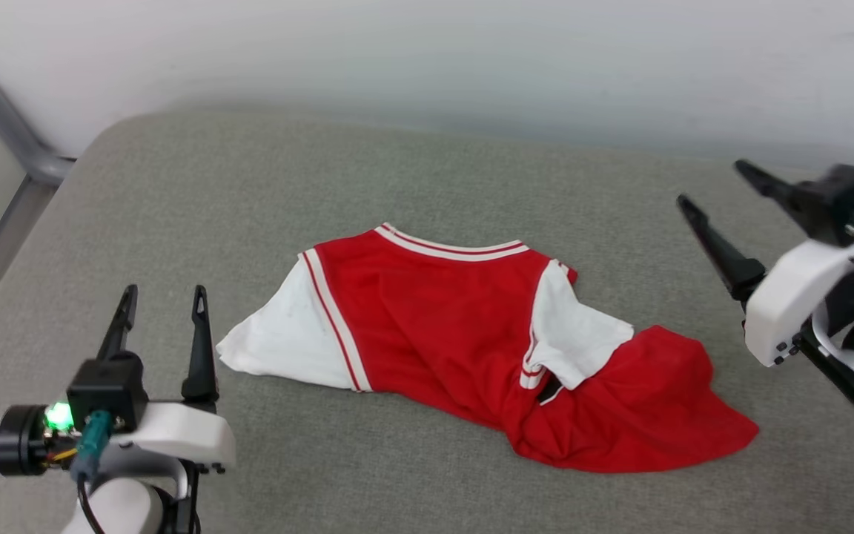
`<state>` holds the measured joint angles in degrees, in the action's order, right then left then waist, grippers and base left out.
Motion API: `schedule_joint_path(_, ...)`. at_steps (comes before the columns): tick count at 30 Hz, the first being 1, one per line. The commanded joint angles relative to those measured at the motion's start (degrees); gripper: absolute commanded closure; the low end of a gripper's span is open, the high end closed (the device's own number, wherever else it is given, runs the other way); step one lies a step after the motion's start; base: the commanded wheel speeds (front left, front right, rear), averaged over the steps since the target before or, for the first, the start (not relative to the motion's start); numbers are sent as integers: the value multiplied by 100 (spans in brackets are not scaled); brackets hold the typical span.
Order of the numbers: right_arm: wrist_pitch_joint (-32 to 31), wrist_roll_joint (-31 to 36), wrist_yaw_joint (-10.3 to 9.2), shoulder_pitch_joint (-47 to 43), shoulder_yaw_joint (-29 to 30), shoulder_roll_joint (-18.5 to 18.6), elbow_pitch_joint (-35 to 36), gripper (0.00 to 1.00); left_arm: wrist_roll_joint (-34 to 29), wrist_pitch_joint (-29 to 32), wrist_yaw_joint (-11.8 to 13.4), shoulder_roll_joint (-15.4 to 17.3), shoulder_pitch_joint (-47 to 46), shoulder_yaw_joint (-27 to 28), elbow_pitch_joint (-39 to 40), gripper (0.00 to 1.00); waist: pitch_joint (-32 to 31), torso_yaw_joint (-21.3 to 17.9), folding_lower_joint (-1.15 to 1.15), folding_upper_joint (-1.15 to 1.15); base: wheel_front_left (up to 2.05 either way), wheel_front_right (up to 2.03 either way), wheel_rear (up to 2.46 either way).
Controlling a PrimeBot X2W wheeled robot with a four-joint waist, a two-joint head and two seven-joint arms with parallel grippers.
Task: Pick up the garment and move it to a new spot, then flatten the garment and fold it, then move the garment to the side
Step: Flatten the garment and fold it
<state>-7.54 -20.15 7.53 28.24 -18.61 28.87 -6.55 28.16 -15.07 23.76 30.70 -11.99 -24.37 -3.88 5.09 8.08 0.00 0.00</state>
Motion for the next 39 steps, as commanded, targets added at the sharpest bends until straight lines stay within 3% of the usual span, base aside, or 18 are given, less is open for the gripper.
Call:
schedule_joint_path(1, -379, -297, -7, 263, -331, 222, -13, 0, -128, -13, 10, -93, 151, 77, 73, 0, 125, 114, 0, 0, 0, 0, 0)
schedule_joint_path(8, -2596, -1833, -8, 1277, -2099, 1201, 47, 0, -714, -14, -159, -650, 362, 434, 309, 0, 488, 384, 0, 0, 0, 0, 0)
schedule_joint_path(15, -4015, -2620, -8, 1994, -3025, 1541, -163, 0, -1176, -14, -392, -1219, 322, 760, 451, 0, 947, 653, 0, 0, 0, 0, 0)
schedule_joint_path(25, -4568, -2868, -8, 2661, -4049, 1622, -670, 0, -1704, -14, -812, -1948, 53, 1104, 474, 0, 1660, 1007, 0, 0, 0, 0, 0)
schedule_joint_path(33, -4517, -3076, -6, 2533, -5058, 1709, -911, 0, -2029, -14, -1063, -2297, -16, 1382, 446, 0, 1834, 1048, 0, 0, 0, 0, 0)
schedule_joint_path(34, -4471, -3100, -5, 2552, -5142, 1715, -933, 27, -2060, -14, -1096, -2331, -16, 1411, 443, 0, 1833, 1039, 0, 0, 0, 0, 0)
schedule_joint_path(35, -4398, -3116, -5, 2577, -5197, 1697, -935, 100, -2092, -14, -1112, -2346, -7, 1452, 435, 0, 1824, 1020, 0, 0, 0, 0, 0)
schedule_joint_path(39, -3931, -3207, -7, 2824, -5240, 1607, -985, 100, -2205, -15, -1210, -2388, 56, 1577, 410, 0, 1750, 926, 0, 0, 0, 0, 0)
